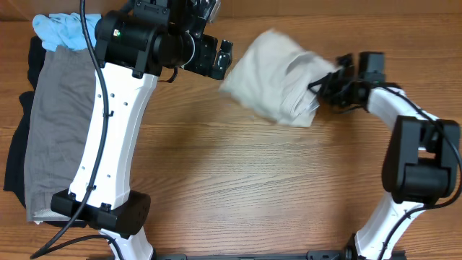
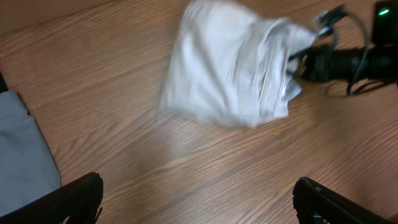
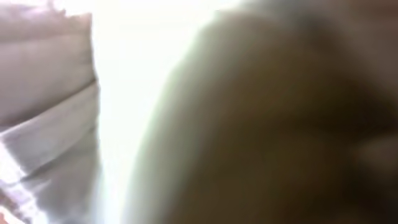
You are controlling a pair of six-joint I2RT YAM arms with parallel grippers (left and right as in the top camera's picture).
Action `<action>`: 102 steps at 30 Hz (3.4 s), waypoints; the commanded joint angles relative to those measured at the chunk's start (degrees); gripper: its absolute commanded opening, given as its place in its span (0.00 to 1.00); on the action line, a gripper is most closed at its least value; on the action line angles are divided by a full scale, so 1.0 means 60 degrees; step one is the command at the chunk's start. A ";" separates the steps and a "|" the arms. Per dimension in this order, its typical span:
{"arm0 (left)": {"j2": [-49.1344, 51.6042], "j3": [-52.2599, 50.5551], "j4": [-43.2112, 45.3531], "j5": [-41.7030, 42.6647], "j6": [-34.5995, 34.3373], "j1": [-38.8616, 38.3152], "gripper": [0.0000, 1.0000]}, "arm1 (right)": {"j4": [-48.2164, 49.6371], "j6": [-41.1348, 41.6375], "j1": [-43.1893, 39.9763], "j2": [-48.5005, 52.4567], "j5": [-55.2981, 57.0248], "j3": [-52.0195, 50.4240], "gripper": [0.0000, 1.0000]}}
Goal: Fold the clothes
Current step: 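Release the left gripper and drag the folded shorts right with the right gripper, then carry the folded shorts to the table's far right corner with the right gripper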
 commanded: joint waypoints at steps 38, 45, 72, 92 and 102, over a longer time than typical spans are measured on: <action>0.1293 0.0120 0.0302 -0.0022 -0.0466 -0.0200 1.00 | -0.0062 0.1290 -0.4874 -0.0455 0.2976 0.0506 0.84; 0.1293 0.0120 0.0295 -0.0018 -0.0466 -0.0200 1.00 | -0.1829 0.0758 -0.5111 -0.2302 0.3049 0.0962 0.88; 0.1293 0.0120 0.0674 -0.0058 -0.0317 -0.0200 1.00 | 0.2240 0.1708 -0.3104 -0.0025 0.4466 0.0954 0.77; 0.1293 0.0120 0.0681 -0.0306 -0.0317 -0.0200 1.00 | -0.0535 0.2244 -0.4065 -0.0095 0.5155 0.0936 0.04; 0.1293 0.0120 0.0685 -0.0310 -0.0280 -0.0200 1.00 | -0.1450 0.0710 -0.4105 -0.0645 0.4033 0.1756 0.77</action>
